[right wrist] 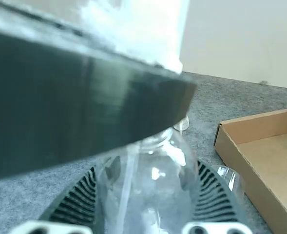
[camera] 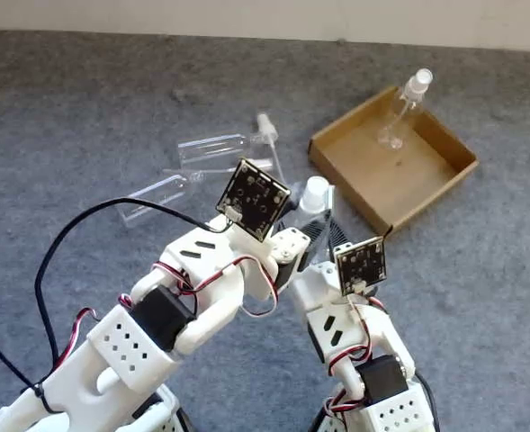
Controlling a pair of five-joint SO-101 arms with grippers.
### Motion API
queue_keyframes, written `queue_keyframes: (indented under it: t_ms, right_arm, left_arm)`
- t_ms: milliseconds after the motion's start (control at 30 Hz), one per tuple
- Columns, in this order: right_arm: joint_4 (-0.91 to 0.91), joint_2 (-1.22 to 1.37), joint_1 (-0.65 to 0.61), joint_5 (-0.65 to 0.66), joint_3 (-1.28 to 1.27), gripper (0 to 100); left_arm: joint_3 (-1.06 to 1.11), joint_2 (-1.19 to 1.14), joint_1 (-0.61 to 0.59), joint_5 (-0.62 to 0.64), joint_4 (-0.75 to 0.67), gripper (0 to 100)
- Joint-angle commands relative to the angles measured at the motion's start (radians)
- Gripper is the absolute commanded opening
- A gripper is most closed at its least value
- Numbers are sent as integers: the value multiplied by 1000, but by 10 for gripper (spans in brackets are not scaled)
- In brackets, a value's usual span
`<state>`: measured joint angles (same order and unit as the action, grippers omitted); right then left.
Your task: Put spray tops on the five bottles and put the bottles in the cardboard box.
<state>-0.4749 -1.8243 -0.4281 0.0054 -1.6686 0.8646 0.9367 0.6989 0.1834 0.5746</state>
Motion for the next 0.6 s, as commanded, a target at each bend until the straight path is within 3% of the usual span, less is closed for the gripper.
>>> queue_keyframes:
  t_ms: [0, 100, 367, 567]
  right_arm:
    - [-2, -13, 15, -5, -156, 92]
    - [-2, -13, 15, -5, -156, 92]
    - [-4, -13, 15, -5, -156, 92]
    - [-5, -13, 15, -5, -156, 92]
  left_arm:
    - [-7, 27, 30, -3, 9, 8]
    - [-13, 27, 30, -3, 71, 8]
    - [-15, 27, 22, -6, 77, 9]
    - [-10, 27, 22, 0, 80, 162]
